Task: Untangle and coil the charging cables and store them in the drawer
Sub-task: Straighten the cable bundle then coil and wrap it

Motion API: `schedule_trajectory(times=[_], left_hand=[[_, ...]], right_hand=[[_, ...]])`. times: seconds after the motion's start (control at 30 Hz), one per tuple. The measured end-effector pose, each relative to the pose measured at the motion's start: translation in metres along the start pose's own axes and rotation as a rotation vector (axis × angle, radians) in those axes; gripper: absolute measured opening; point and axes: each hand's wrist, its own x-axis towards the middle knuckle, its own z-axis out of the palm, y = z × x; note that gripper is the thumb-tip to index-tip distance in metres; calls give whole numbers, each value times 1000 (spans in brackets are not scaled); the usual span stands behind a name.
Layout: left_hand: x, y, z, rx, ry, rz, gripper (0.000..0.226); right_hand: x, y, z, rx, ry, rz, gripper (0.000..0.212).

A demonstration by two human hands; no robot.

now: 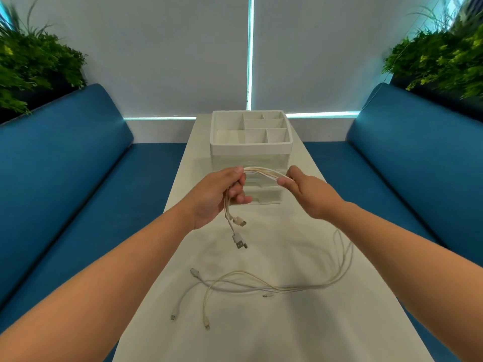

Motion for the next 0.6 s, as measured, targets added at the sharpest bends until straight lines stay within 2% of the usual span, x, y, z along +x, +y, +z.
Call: schedule_trajectory(times=[0.1, 0.23, 0.4, 0.5, 0.6], left_hand=[[0, -2, 0, -134, 89, -4, 32], [-3, 1, -7, -288, 133, -12, 34], [-4, 0, -7, -273, 109, -3, 37], [-4, -2, -6, -204, 130, -5, 43], [-6, -4, -9, -139, 122, -14, 41]], right_hand=[[-1, -5, 11, 7, 112, -35, 31], [-8, -2, 15, -1, 106, -150, 20], [-4, 8, 22, 113, 159, -109, 37], [-3, 11, 25, 151, 108, -23, 50], [-6, 14, 26, 102, 94, -22, 37]])
